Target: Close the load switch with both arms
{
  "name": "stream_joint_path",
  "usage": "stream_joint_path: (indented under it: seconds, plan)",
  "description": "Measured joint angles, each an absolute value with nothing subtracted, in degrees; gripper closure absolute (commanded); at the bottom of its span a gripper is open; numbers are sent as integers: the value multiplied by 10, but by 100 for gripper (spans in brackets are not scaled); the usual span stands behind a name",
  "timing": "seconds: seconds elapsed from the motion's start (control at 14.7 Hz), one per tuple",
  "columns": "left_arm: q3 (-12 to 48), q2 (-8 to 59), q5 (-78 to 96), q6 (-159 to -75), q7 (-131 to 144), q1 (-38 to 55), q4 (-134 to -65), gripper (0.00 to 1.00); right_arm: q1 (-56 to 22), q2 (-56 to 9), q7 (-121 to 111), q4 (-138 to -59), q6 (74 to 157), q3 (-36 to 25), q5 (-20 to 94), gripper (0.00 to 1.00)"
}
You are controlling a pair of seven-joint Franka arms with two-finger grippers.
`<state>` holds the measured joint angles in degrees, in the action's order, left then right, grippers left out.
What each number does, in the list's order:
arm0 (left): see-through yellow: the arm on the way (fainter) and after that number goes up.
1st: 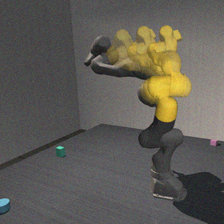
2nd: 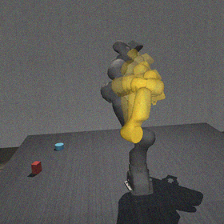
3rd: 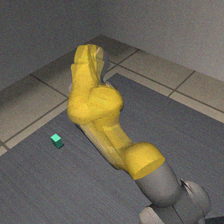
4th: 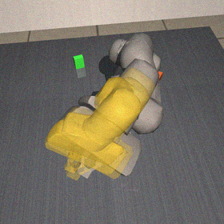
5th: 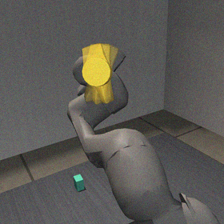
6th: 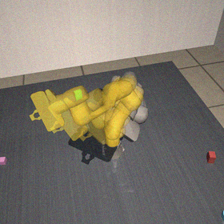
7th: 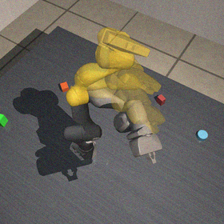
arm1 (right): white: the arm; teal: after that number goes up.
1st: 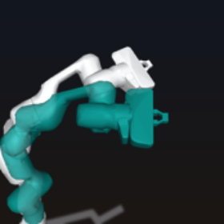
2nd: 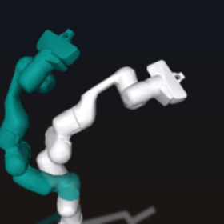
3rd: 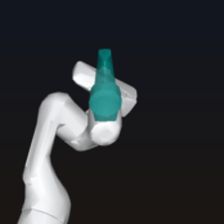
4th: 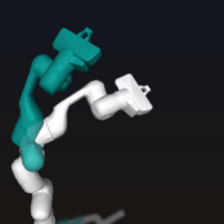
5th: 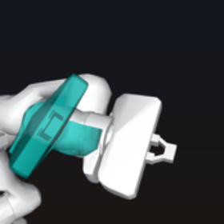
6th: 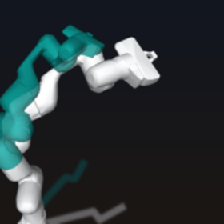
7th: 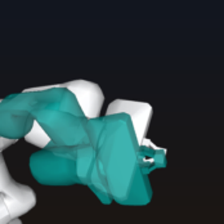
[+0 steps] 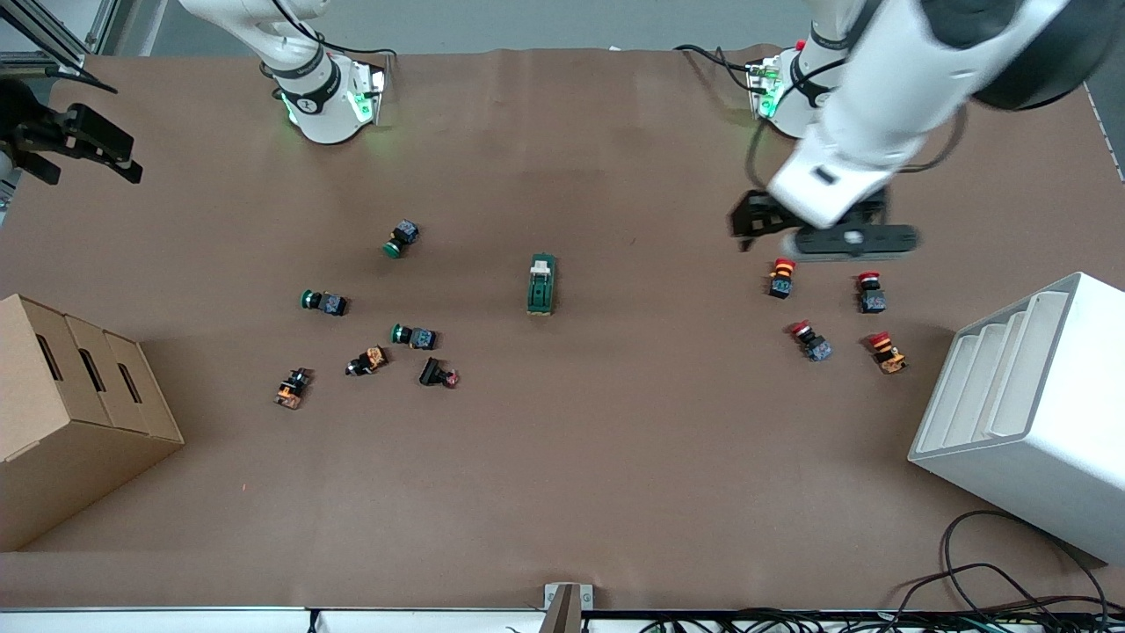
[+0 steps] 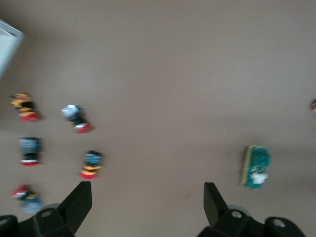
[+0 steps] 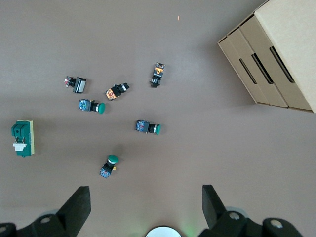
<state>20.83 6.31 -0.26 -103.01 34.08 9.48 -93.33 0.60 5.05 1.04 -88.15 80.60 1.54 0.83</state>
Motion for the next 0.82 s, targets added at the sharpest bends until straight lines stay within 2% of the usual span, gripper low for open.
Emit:
stream_joint_path:
  seconds: [0.14, 0.41, 0.82]
  plan:
    - [235, 80, -10, -1085, 407, 111, -954, 0, 5, 27, 10, -882, 813, 17, -1, 0]
    - [240, 133, -104, -1169, 585, 215, -983, 0, -14, -33, 18, -882, 857, 21, -15, 0]
    - [242, 255, -314, -1240, 901, 357, -990, 0, -97, -75, 253, -884, 883, 27, 29, 0]
